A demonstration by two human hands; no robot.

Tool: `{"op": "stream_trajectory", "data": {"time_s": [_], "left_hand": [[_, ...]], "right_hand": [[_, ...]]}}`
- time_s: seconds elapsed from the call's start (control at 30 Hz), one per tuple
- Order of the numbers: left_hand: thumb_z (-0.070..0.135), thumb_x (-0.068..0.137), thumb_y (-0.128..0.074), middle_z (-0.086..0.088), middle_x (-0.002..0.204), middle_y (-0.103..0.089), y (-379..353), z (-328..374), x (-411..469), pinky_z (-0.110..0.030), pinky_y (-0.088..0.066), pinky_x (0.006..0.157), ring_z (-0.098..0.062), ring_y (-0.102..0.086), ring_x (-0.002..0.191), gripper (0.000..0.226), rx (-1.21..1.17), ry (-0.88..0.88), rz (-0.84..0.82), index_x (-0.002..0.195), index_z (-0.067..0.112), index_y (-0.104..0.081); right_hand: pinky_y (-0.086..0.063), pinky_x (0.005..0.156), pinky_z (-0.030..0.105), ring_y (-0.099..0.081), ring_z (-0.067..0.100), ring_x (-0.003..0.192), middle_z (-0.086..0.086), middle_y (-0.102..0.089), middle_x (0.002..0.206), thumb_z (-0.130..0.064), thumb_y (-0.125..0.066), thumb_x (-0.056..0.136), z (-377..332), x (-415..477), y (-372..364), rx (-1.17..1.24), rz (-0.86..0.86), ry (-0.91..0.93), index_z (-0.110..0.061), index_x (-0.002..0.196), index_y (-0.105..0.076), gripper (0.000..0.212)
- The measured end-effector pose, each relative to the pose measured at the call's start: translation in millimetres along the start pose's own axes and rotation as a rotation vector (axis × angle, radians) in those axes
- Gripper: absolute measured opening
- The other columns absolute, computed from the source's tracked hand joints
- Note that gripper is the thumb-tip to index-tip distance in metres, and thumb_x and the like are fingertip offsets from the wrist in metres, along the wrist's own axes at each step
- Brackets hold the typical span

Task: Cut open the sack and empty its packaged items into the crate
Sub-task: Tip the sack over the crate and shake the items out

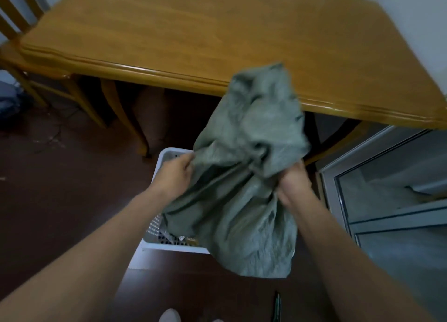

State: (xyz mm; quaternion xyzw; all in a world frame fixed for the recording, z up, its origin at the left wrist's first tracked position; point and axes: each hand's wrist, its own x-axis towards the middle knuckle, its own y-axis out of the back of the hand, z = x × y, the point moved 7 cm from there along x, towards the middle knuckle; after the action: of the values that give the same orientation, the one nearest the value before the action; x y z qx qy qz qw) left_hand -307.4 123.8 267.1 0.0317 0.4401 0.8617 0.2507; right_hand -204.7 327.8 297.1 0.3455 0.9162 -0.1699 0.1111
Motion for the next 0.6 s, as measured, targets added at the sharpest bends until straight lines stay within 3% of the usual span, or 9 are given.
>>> {"op": "stream_trajectory", "data": {"time_s": [0.07,0.1,0.17,0.23,0.3,0.4,0.43,0.5,0.6], "left_hand": [[0.015,0.095,-0.043,-0.003,0.083,-0.065,19,2,3,-0.023,-0.044,0.065,-0.004,-0.061,0.076,0.015,-0.307,0.023,0.164,0.095,0.014,-0.058],[0.02,0.095,-0.042,-0.006,0.089,-0.067,14,3,4,-0.027,-0.049,0.074,-0.011,-0.063,0.084,0.018,-0.31,0.023,0.116,0.097,0.014,-0.058],[0.031,0.091,-0.043,-0.015,0.104,-0.066,-6,-2,-2,-0.041,-0.048,0.091,-0.03,-0.061,0.102,0.025,-0.24,0.074,-0.047,0.096,0.013,-0.059],[0.024,0.091,-0.043,-0.017,0.098,-0.063,2,-6,-5,-0.044,-0.046,0.084,-0.032,-0.06,0.093,0.018,-0.327,0.162,0.054,0.09,0.01,-0.055],[0.016,0.094,-0.04,-0.016,0.093,-0.062,17,1,-5,-0.044,-0.045,0.076,-0.031,-0.058,0.086,0.015,-0.33,0.118,0.181,0.095,0.01,-0.053],[0.035,0.093,-0.05,-0.009,0.101,-0.066,-2,-1,-13,-0.04,-0.046,0.08,-0.03,-0.061,0.096,0.024,-0.264,0.139,0.03,0.105,0.014,-0.054],[0.043,0.087,-0.057,-0.003,0.102,-0.066,-10,-2,-18,-0.038,-0.048,0.081,-0.025,-0.061,0.098,0.031,-0.315,0.16,-0.023,0.105,0.018,-0.051],[0.054,0.068,-0.074,0.004,0.116,-0.06,-34,-7,-28,-0.041,-0.048,0.092,-0.018,-0.058,0.108,0.064,-0.425,0.23,-0.153,0.114,0.025,-0.04],[0.062,0.05,-0.08,0.002,0.142,-0.039,-68,-12,-36,-0.047,-0.037,0.107,-0.022,-0.039,0.131,0.113,-0.312,0.283,-0.242,0.139,0.03,-0.019]], "right_hand": [[-0.05,0.095,0.043,-0.059,0.031,0.11,0.01,-0.063,0.117,-0.019,-0.048,0.095,-9,9,2,0.234,0.01,0.037,-0.016,0.109,-0.061,0.02],[-0.046,0.099,0.044,-0.055,0.033,0.115,0.012,-0.059,0.121,-0.018,-0.047,0.095,0,8,2,0.238,0.018,-0.01,-0.015,0.116,-0.057,0.023],[-0.047,0.097,0.044,-0.054,0.035,0.114,0.013,-0.056,0.12,-0.012,-0.047,0.096,28,3,5,-0.016,0.114,-0.17,-0.01,0.121,-0.054,0.026],[-0.054,0.081,0.038,-0.064,0.027,0.099,0.013,-0.063,0.117,-0.012,-0.05,0.095,33,1,2,-0.052,0.105,-0.196,-0.013,0.109,-0.062,0.018],[-0.055,0.083,0.037,-0.065,0.022,0.096,0.009,-0.066,0.113,-0.01,-0.047,0.097,24,9,-1,0.137,0.065,-0.129,-0.016,0.106,-0.063,0.019],[-0.057,0.083,0.034,-0.063,0.021,0.092,0.008,-0.066,0.105,-0.009,-0.041,0.098,16,7,-2,0.293,0.033,-0.109,-0.014,0.104,-0.062,0.022],[-0.058,0.078,0.033,-0.065,0.019,0.087,0.005,-0.068,0.099,-0.01,-0.043,0.098,16,6,-4,0.284,0.028,-0.106,-0.017,0.099,-0.063,0.022],[-0.055,0.085,0.036,-0.064,0.019,0.09,0.003,-0.067,0.099,-0.011,-0.046,0.097,15,9,-6,0.277,0.034,-0.093,-0.02,0.098,-0.064,0.02],[-0.049,0.094,0.041,-0.061,0.021,0.096,0.005,-0.065,0.105,-0.013,-0.043,0.098,14,9,-5,0.358,0.047,-0.106,-0.017,0.102,-0.062,0.02]]}}
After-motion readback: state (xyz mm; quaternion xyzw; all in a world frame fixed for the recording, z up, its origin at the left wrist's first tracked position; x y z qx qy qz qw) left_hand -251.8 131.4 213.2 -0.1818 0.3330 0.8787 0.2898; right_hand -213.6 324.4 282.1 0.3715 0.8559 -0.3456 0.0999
